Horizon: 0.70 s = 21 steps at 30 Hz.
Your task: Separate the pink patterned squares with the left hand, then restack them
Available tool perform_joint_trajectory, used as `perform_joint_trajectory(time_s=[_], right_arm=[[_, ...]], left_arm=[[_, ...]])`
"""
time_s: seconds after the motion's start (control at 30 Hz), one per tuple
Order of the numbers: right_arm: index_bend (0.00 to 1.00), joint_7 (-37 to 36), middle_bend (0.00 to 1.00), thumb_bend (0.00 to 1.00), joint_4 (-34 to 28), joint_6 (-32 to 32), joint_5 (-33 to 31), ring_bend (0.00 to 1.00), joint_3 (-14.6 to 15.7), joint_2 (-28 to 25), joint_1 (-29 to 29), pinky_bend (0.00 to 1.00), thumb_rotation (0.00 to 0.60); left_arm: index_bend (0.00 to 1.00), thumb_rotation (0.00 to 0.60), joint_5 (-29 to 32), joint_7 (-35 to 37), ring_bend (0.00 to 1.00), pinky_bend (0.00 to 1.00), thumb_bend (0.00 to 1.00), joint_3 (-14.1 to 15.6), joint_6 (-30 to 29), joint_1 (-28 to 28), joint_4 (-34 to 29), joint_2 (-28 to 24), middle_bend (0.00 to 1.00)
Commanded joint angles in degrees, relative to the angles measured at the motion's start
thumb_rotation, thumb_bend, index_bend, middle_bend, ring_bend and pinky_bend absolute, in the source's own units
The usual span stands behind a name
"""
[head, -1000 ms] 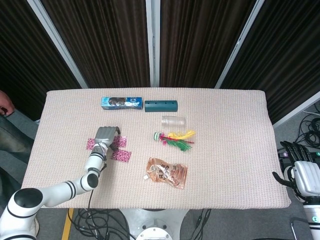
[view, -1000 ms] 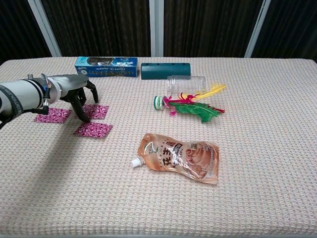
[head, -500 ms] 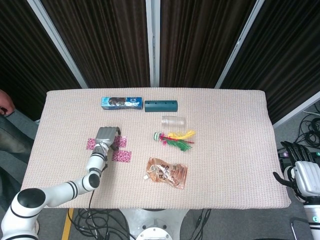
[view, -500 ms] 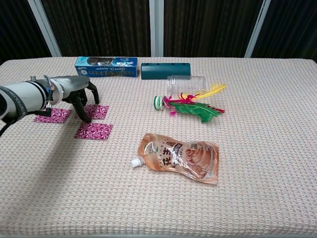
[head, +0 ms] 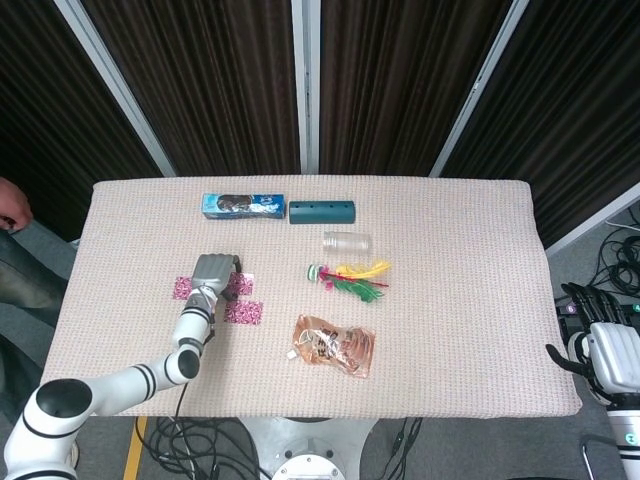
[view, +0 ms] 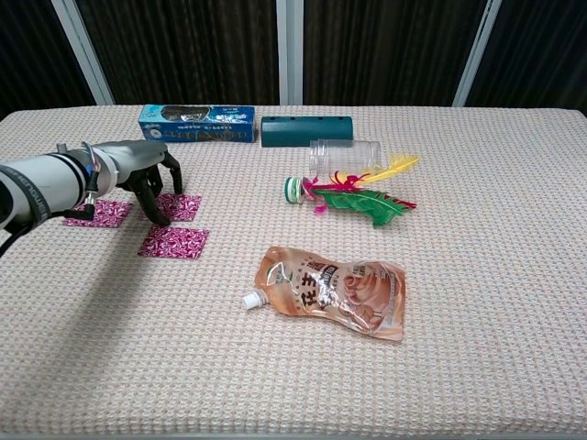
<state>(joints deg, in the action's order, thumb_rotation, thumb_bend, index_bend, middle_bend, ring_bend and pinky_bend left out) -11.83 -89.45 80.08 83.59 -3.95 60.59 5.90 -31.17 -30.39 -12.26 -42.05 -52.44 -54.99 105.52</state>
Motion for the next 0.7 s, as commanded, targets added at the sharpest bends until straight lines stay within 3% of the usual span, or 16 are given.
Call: perform_joint_trajectory(time_s=[0.03, 0.33, 0.7], right_arm=[[0.1, -0.03, 0.09, 0.13, -0.02, 0.0, -0.02, 0.03, -0.02, -0.03, -0.01, 0.0, 0.6], [0.1, -0.28, 0.09, 0.13, -0.09, 0.17, 0.3, 0.03, -0.09, -0.13, 0.04, 0.0, 0.6], [0.1, -1.09, 0.09, 0.13, 0.25, 0.19, 0.55, 0.02, -0.21, -0.17, 0.19, 0.0, 0.6]], left_arm=[[0.49, 0.6, -0.28, 0.16, 0.92, 0.99, 0.25, -0.02, -0.03, 0.17, -0.02, -0.03, 0.89], [0.5, 0.6, -2.55, 0.45, 0.92, 0.99, 0.25, -0.22, -2.02, 0.96, -3.85, -2.65, 0.89], [0.49, 0.6, -4.33, -2.53, 0.92, 0.99, 0.26, 1.3, -8.94, 2.74, -18.02, -7.91, 0.89]])
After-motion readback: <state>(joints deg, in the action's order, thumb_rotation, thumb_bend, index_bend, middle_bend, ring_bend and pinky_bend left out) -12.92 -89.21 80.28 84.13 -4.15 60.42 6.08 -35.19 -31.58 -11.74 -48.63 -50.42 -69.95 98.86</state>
